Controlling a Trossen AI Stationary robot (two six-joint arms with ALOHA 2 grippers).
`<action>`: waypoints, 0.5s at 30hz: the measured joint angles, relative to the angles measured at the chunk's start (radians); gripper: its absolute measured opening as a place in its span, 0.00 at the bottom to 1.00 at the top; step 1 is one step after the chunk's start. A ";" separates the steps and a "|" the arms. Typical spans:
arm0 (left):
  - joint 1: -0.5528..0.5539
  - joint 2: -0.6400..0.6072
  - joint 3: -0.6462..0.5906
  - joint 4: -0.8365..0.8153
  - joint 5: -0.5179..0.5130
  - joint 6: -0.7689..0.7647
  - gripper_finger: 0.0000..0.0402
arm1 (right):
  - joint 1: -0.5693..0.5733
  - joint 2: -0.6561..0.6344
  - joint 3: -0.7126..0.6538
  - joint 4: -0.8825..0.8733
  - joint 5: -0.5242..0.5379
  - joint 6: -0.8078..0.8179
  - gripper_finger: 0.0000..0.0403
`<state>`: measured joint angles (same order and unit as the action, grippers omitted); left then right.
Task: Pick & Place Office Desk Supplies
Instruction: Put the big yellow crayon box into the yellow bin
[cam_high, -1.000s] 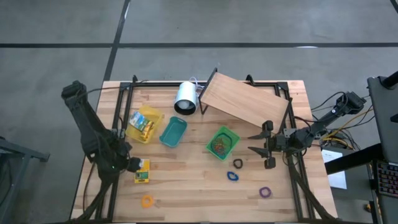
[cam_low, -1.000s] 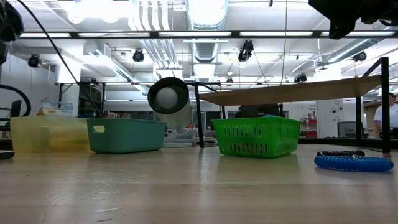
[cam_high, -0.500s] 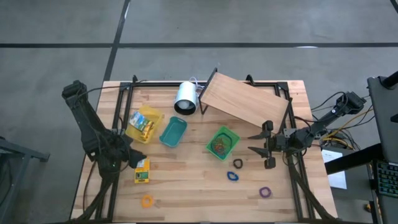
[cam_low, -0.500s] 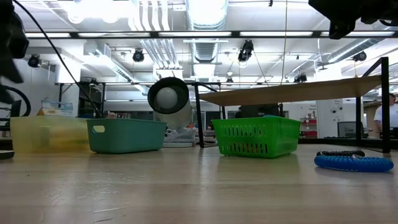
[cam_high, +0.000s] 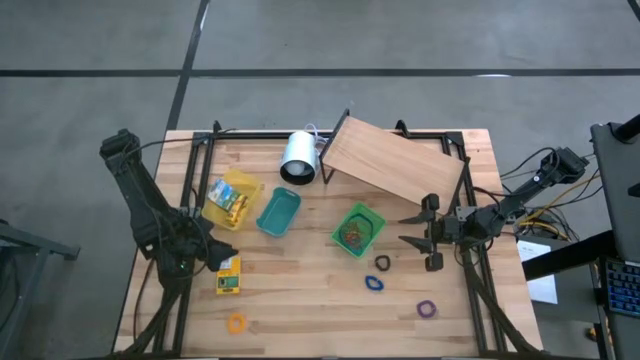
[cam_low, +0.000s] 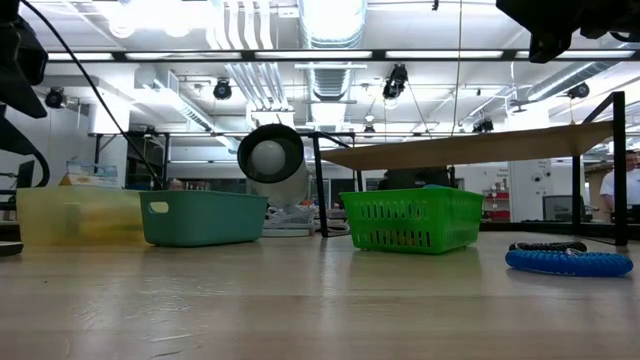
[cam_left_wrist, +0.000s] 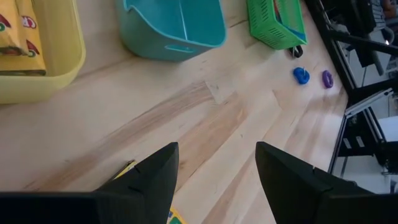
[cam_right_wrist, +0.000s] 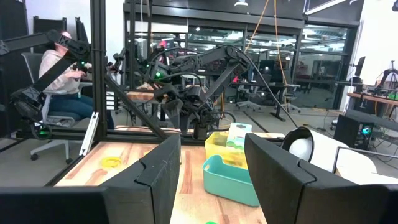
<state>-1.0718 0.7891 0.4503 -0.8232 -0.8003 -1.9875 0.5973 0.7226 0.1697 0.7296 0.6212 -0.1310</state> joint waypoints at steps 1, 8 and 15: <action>0.000 0.000 0.000 0.000 0.000 0.002 0.54 | 0.000 0.000 0.000 0.000 0.000 0.000 0.44; 0.000 0.000 0.000 -0.010 0.000 0.002 0.54 | 0.000 0.000 0.000 0.000 0.000 0.000 0.44; 0.000 0.000 0.000 -0.011 0.000 0.002 0.54 | 0.000 0.000 0.000 0.000 0.000 0.000 0.44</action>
<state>-1.0718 0.7891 0.4503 -0.8341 -0.8001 -1.9858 0.5973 0.7226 0.1697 0.7297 0.6215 -0.1310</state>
